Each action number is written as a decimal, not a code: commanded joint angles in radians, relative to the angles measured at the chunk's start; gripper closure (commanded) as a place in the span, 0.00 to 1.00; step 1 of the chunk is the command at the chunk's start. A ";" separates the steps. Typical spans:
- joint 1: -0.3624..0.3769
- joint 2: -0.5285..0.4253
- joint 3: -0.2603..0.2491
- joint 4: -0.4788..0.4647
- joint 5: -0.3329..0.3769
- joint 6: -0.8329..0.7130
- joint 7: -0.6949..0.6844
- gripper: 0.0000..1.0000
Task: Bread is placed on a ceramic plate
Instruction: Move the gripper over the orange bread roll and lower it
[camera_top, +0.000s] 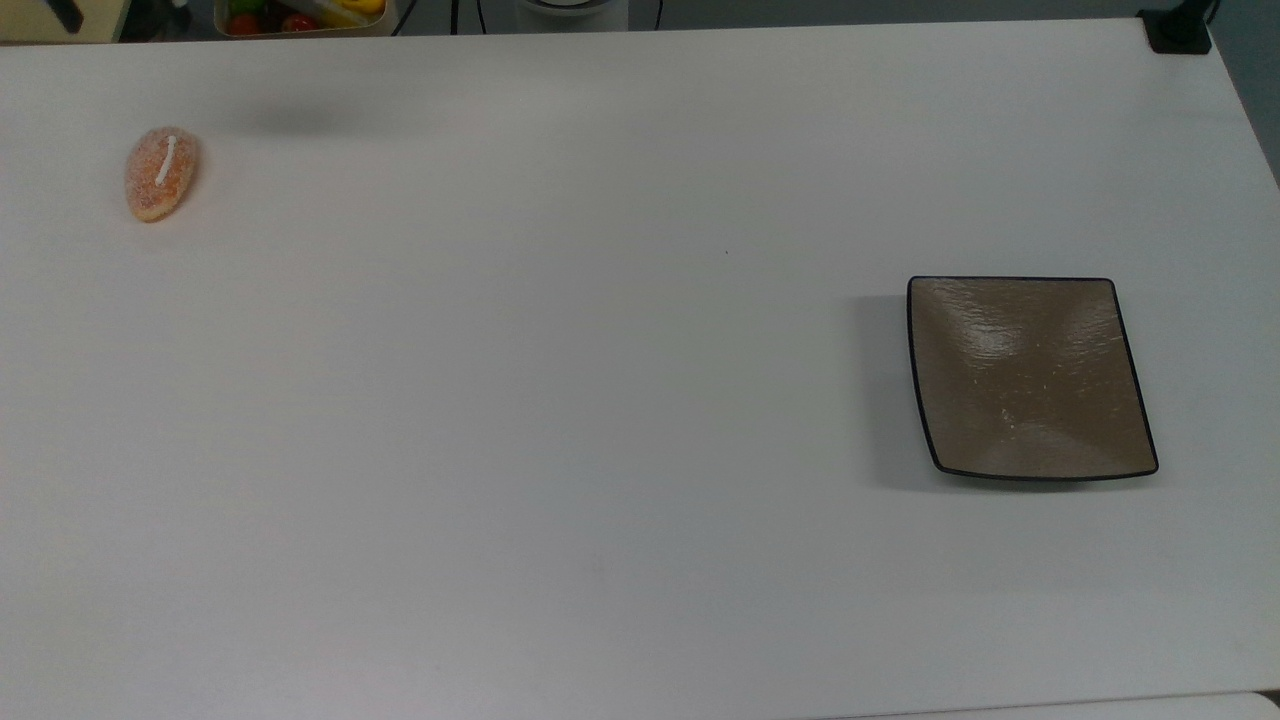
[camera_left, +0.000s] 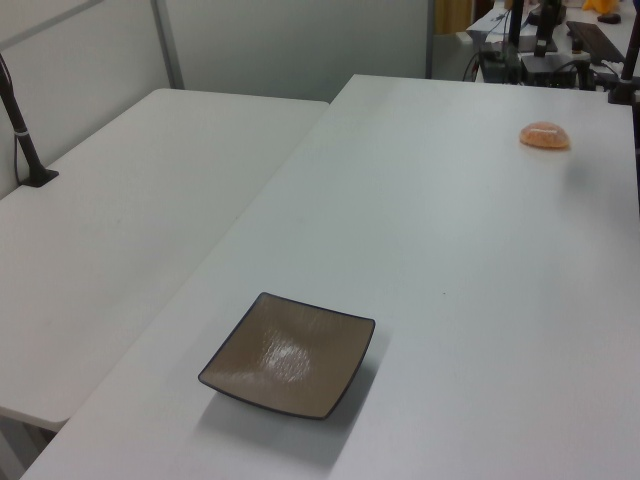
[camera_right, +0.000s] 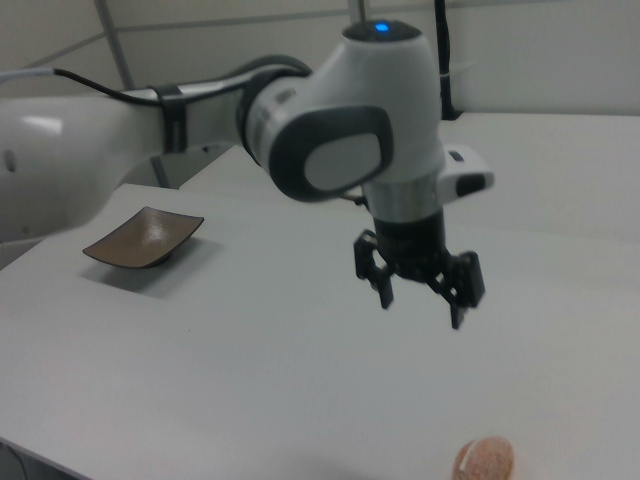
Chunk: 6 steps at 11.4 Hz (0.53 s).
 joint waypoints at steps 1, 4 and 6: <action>0.015 0.033 -0.040 -0.098 -0.059 0.128 -0.008 0.00; 0.012 0.073 -0.064 -0.185 -0.064 0.267 0.002 0.00; 0.016 0.111 -0.081 -0.193 -0.064 0.283 0.002 0.00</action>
